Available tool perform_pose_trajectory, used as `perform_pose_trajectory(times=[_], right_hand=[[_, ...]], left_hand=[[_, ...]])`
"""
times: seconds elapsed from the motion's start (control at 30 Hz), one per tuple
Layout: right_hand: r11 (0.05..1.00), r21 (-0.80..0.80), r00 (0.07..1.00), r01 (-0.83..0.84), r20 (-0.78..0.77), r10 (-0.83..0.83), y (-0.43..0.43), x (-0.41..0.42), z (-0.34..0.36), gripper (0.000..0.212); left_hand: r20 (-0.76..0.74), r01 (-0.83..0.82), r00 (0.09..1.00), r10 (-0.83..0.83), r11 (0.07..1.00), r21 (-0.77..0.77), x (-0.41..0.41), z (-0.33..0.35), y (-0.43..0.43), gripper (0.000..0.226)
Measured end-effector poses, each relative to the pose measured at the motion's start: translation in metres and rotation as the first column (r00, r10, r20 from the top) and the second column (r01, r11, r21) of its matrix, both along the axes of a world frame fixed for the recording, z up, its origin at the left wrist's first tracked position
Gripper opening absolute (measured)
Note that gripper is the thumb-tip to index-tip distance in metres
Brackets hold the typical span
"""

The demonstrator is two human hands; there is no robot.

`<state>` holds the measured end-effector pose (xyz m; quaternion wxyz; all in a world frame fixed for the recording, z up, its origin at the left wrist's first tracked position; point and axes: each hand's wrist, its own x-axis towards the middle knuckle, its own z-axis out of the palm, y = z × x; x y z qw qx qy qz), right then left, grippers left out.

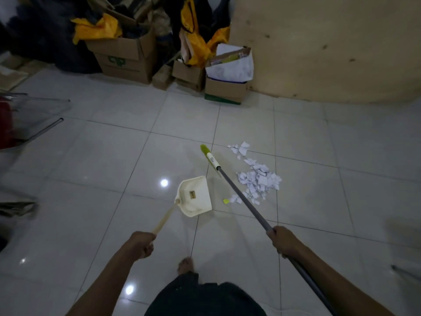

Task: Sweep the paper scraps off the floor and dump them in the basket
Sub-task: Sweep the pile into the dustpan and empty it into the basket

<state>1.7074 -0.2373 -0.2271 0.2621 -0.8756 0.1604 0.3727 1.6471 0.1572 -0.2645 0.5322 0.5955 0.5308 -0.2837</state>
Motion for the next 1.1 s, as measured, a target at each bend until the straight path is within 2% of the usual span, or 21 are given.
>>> perform_pose_trajectory(times=[0.2, 0.5, 0.67, 0.73, 0.8, 0.87, 0.93, 1.0, 1.1], right_hand=[[0.999, -0.025, 0.999, 0.04, -0.025, -0.04, 0.003, 0.058, -0.006, 0.031], [0.989, 0.025, 0.988, 0.143, -0.054, -0.142, -0.034, 0.159, -0.025, 0.03], [0.98, 0.044, 0.978, 0.192, -0.091, -0.188, -0.056, 0.207, -0.04, 0.025], [0.981, 0.039, 0.977, 0.188, -0.113, -0.183, -0.063, 0.221, -0.046, 0.026], [0.983, 0.02, 0.974, 0.181, -0.142, -0.177, -0.065, 0.231, -0.05, 0.022], [0.985, 0.015, 0.971, 0.171, -0.171, -0.166, -0.061, 0.24, -0.053, 0.014], [0.988, 0.033, 0.972, 0.153, -0.184, -0.144, -0.053, 0.246, -0.052, 0.01], [0.987, 0.062, 0.972, 0.148, -0.194, -0.134, -0.04, 0.253, -0.051, 0.009], [0.988, 0.085, 0.97, 0.129, -0.22, -0.107, -0.018, 0.258, -0.051, 0.007]], left_hand=[[-0.025, 0.032, 0.999, -0.034, 0.997, -0.073, 0.076, 0.01, -0.015, 0.017], [0.008, -0.048, 0.999, 0.05, 0.988, -0.143, 0.186, 0.026, -0.071, 0.006], [0.115, -0.009, 0.993, 0.024, 0.992, -0.125, 0.233, 0.021, -0.08, 0.016], [0.139, -0.035, 0.989, 0.056, 0.987, -0.154, 0.244, 0.022, -0.084, 0.026], [0.205, -0.071, 0.973, 0.105, 0.983, -0.168, 0.251, 0.017, -0.083, 0.026], [0.225, -0.237, 0.934, 0.278, 0.952, -0.194, 0.252, 0.011, -0.079, 0.019], [0.228, -0.378, 0.873, 0.432, 0.893, -0.244, 0.254, 0.007, -0.079, 0.023], [0.278, -0.377, 0.86, 0.427, 0.9, -0.218, 0.255, 0.008, -0.079, 0.032], [0.345, -0.303, 0.877, 0.334, 0.942, -0.143, 0.256, 0.005, -0.078, 0.045]])
